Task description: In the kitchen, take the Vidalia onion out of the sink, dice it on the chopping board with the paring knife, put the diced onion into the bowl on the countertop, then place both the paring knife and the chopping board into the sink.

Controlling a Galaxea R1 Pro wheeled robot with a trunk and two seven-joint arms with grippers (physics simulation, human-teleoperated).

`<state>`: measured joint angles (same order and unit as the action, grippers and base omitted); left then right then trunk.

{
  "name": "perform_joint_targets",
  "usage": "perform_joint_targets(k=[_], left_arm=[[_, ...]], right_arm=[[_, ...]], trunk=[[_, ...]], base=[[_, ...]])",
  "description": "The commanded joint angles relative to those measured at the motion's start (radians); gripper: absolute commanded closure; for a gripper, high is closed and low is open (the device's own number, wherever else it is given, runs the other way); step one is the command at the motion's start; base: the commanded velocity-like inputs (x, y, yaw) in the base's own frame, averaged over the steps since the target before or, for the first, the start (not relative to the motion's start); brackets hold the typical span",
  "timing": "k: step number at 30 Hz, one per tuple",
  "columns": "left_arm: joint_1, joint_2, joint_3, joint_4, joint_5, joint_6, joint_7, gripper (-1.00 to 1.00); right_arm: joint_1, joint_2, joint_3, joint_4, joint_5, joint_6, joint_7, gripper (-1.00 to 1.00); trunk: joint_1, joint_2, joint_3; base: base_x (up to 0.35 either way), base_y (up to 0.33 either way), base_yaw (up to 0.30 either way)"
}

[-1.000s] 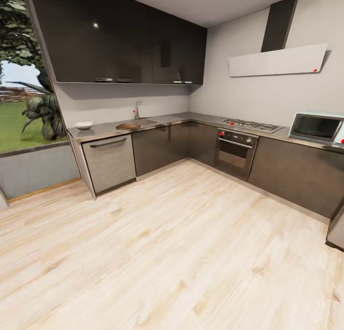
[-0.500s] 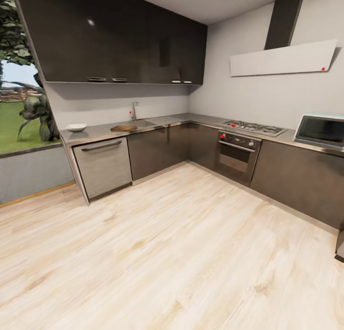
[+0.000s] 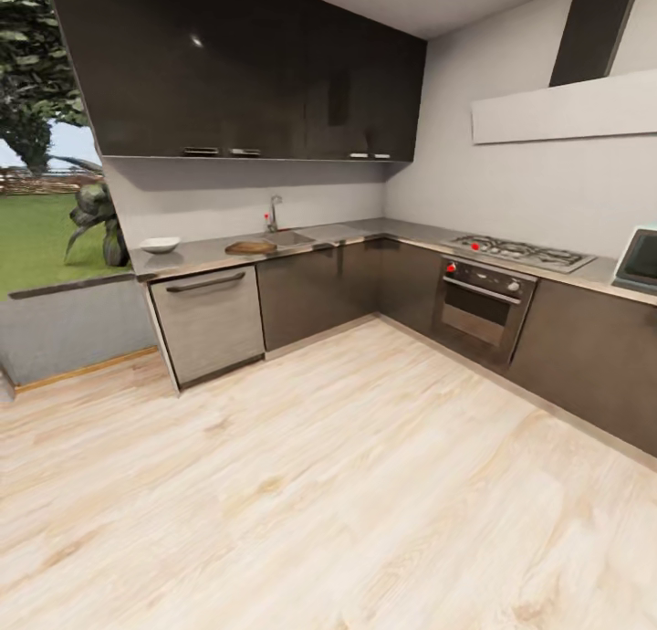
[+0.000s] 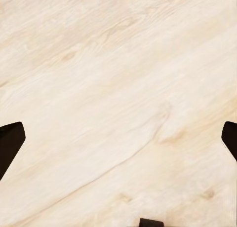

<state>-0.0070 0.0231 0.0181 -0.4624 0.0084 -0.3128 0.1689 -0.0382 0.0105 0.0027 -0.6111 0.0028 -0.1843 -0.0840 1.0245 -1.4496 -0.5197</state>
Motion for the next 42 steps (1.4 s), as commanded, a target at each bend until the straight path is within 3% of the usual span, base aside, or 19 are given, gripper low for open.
perform_joint_targets(k=[1, 42], left_arm=[[-0.001, 0.000, 0.000, 0.001, 0.001, -0.003, 0.002, -1.00], [-0.001, -0.002, -0.001, 0.004, 0.001, -0.003, 0.001, -1.00]], right_arm=[[0.000, 0.000, 0.000, 0.001, 0.000, -0.003, -0.003, -1.00], [0.000, 0.002, 0.000, 0.001, 0.000, -0.003, -0.003, -1.00]], trunk=[[0.001, 0.000, -0.001], [0.001, 0.000, -0.001]], base=[[0.332, -0.131, 0.167], [0.330, -0.140, 0.134]])
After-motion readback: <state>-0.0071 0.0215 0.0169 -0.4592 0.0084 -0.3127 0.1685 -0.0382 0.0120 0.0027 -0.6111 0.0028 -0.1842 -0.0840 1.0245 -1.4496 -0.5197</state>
